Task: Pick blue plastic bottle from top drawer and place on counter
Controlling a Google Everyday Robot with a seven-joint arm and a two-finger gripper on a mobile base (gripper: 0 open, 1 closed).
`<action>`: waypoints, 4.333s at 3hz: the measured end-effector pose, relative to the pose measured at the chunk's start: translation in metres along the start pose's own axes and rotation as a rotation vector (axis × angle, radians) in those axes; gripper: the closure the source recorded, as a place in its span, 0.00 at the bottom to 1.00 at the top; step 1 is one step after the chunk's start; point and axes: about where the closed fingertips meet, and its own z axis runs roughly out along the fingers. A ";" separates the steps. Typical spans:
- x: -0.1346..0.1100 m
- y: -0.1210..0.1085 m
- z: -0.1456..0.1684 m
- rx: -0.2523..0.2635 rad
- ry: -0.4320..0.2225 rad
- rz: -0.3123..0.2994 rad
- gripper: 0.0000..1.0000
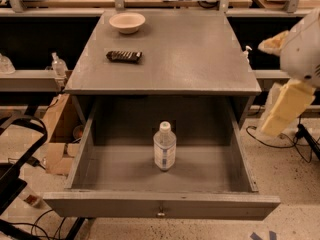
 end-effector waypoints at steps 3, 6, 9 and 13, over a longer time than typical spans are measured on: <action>-0.011 0.017 0.083 0.045 -0.420 0.027 0.00; -0.042 0.005 0.165 -0.034 -0.607 0.037 0.00; -0.072 0.032 0.322 -0.205 -0.886 0.162 0.00; -0.086 0.039 0.326 -0.239 -1.002 0.215 0.88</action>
Offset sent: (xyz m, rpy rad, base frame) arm 0.0274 0.0358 -0.0864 0.4763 -0.2118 0.1246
